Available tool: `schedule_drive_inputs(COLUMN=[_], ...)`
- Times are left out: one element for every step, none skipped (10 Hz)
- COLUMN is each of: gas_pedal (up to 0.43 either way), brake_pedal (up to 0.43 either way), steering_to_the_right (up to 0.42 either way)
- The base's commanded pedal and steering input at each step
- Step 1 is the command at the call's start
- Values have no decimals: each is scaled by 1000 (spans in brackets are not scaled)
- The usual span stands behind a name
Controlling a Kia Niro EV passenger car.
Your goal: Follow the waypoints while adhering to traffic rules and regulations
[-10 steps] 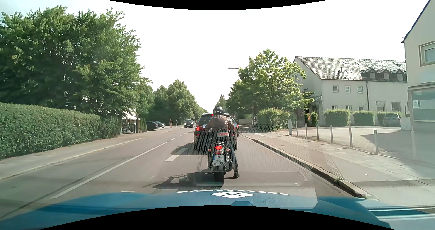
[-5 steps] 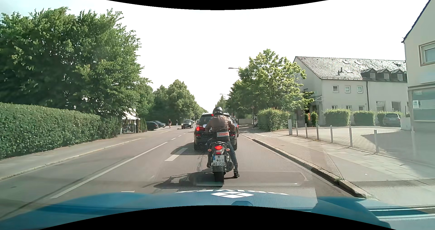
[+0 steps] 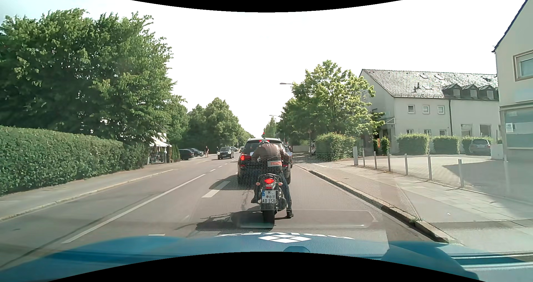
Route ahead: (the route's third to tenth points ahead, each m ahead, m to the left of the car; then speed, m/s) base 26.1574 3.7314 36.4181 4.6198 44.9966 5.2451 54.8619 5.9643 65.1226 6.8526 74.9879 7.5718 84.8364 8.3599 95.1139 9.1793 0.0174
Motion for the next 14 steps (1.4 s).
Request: schedule_drive_inputs(gas_pedal=[0,0,0,0,0,0,0,0,0,0,0,0,0,0], brake_pedal=[317,317,317,317,317,317,317,317,317,317,317,317,317,317], steering_to_the_right=[-21,-21,-21,-21,-21,-21,-21,-21,-21,-21,-21,-21,-21,-21])
